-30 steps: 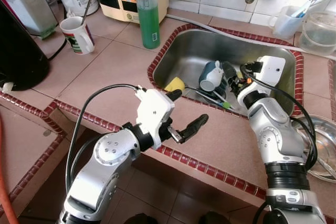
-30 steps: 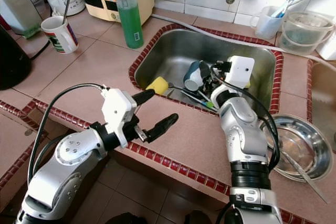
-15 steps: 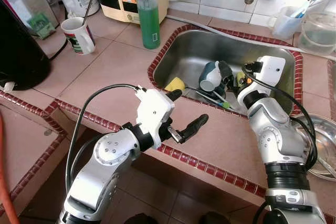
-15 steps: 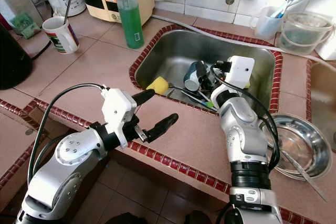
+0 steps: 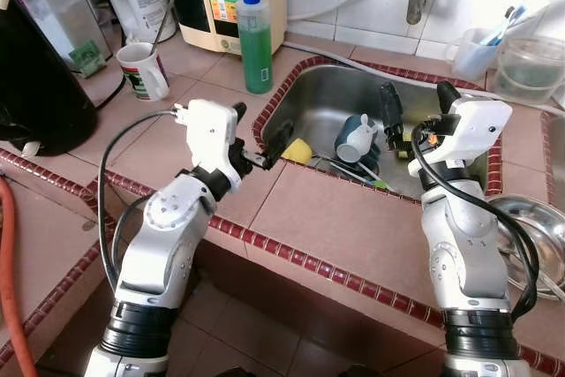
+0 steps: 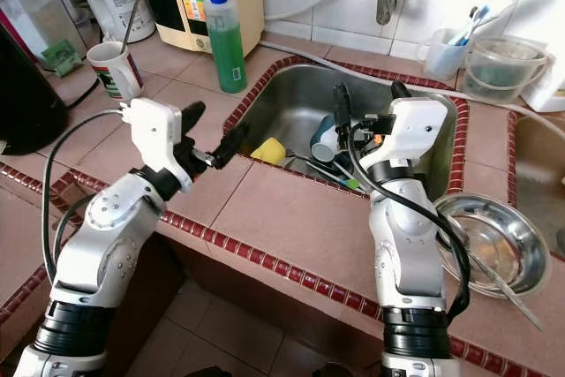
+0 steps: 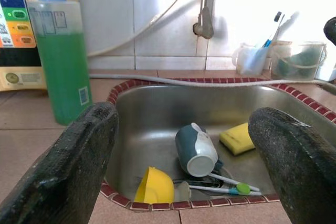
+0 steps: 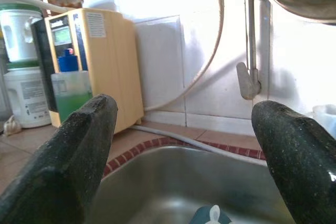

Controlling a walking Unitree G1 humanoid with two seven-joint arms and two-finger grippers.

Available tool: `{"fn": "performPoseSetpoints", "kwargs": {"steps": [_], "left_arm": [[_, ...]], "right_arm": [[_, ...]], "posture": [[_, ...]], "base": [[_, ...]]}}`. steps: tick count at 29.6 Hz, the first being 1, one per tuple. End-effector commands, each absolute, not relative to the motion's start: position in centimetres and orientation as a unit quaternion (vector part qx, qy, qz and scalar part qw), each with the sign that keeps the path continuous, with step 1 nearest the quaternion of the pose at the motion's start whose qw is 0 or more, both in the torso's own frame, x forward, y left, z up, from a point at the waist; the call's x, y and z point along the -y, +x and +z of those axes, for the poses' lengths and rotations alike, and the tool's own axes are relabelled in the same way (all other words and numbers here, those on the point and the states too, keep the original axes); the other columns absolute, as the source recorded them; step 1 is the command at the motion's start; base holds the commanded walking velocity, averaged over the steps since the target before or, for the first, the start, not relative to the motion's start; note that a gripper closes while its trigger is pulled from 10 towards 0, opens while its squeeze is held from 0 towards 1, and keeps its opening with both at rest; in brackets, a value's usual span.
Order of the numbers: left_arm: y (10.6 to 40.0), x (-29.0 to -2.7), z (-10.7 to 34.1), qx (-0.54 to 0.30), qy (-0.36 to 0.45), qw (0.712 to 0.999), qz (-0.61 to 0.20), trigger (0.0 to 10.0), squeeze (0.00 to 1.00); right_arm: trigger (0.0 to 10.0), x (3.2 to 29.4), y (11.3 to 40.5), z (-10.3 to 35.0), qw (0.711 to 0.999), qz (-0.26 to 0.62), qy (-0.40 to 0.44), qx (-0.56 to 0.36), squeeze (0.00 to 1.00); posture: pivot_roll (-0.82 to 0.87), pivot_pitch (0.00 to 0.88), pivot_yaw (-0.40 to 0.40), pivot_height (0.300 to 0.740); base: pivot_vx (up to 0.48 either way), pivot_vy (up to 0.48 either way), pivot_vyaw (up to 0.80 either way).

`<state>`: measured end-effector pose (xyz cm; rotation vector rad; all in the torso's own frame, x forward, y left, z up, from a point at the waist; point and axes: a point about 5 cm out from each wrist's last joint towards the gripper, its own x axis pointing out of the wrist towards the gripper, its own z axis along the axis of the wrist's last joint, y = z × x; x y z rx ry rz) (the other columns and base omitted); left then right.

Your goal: Kitchen organization

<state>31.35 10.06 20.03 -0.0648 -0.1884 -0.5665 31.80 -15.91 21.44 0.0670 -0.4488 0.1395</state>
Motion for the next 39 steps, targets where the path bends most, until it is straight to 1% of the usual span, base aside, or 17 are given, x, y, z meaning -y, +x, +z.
{"fn": "performPoseSetpoints", "kwargs": {"steps": [1,8,10,19,24,25,28,33,39], "left_arm": [[31.5,-10.2,19.8,0.088,-0.035,0.956,-0.279,10.0,0.0],[32.1,-10.9,19.4,0.092,-0.037,0.963,-0.25,10.0,0.0],[32.1,-11.1,18.9,0.084,-0.026,0.969,-0.232,10.0,0.0],[32.4,-11.5,18.3,0.088,-0.017,0.974,-0.208,10.0,0.0],[32.7,-12.9,16.5,0.086,-0.015,0.983,-0.162,10.0,0.0],[32.7,-13.7,15.8,0.08,0.005,0.987,-0.14,10.0,0.0],[32.8,-15.2,15.2,0.067,-0.008,0.992,-0.103,10.0,0.0],[32.7,-16.1,15.4,0.071,0.026,0.993,-0.094,10.0,0.0],[32.7,-15.9,15.5,0.083,0.026,0.991,-0.098,10.0,0.0]], "right_arm": [[10.0,15.6,31.5,21.8,0.968,0.069,0.026,0.238,0.0],[10.0,16.1,30.5,21.7,0.964,0.042,-0.003,0.263,0.0],[10.0,16.5,30.1,21.3,0.965,0.023,-0.014,0.259,0.0],[10.0,16.3,29.2,20.3,0.966,0.009,-0.036,0.254,0.0],[10.0,15.7,29.0,18.8,0.972,0.008,-0.046,0.229,0.0],[10.0,15.4,29.1,18.6,0.973,0.013,-0.05,0.224,0.0],[10.0,15.2,29.2,18.5,0.974,0.016,-0.051,0.222,0.0],[10.0,15.4,29.5,18.5,0.974,0.012,-0.057,0.219,0.0],[10.0,15.5,29.7,18.4,0.974,0.008,-0.067,0.216,0.0]], "posture": [[-0.17,0.029,0.065,0.711],[-0.17,0.022,0.07,0.711],[-0.17,0.016,0.071,0.711],[-0.17,0.0,0.065,0.711],[-0.17,0.0,0.06,0.711],[-0.18,0.0,0.056,0.711],[-0.18,0.0,0.051,0.711],[-0.16,0.0,0.042,0.711],[-0.16,0.0,0.043,0.711]], "base": [[0.0,0.0,0.0],[0.0,0.0,0.0],[0.0,0.0,0.0],[0.0,0.0,0.0],[0.0,0.0,0.0],[0.0,0.0,0.0],[0.0,0.0,0.0],[0.0,0.0,0.0],[0.0,0.0,0.0]]}}
